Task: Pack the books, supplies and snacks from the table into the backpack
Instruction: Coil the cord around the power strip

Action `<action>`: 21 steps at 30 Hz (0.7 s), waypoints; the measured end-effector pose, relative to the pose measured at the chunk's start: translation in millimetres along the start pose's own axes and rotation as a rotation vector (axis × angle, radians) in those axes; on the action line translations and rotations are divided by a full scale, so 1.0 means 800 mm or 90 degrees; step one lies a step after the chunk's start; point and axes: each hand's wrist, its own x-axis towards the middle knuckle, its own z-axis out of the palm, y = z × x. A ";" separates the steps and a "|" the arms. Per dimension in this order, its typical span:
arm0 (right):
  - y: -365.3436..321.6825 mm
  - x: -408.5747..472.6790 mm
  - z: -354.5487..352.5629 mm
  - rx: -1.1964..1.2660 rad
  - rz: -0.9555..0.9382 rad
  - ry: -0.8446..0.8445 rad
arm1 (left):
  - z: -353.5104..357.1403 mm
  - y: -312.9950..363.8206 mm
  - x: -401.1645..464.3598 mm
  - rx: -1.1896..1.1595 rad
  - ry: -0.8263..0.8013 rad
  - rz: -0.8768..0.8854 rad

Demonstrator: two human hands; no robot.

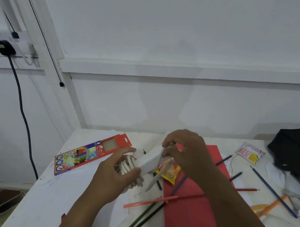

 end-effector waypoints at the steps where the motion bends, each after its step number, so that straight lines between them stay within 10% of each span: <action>1: 0.000 0.001 -0.001 0.057 0.028 -0.004 | -0.002 -0.002 0.000 0.007 -0.015 0.002; 8: 0.007 -0.008 -0.002 0.456 0.267 -0.117 | -0.017 -0.003 0.006 -0.052 -0.092 -0.029; 21: 0.020 0.002 -0.022 0.382 0.190 -0.213 | -0.042 -0.003 0.018 -0.089 -0.274 -0.032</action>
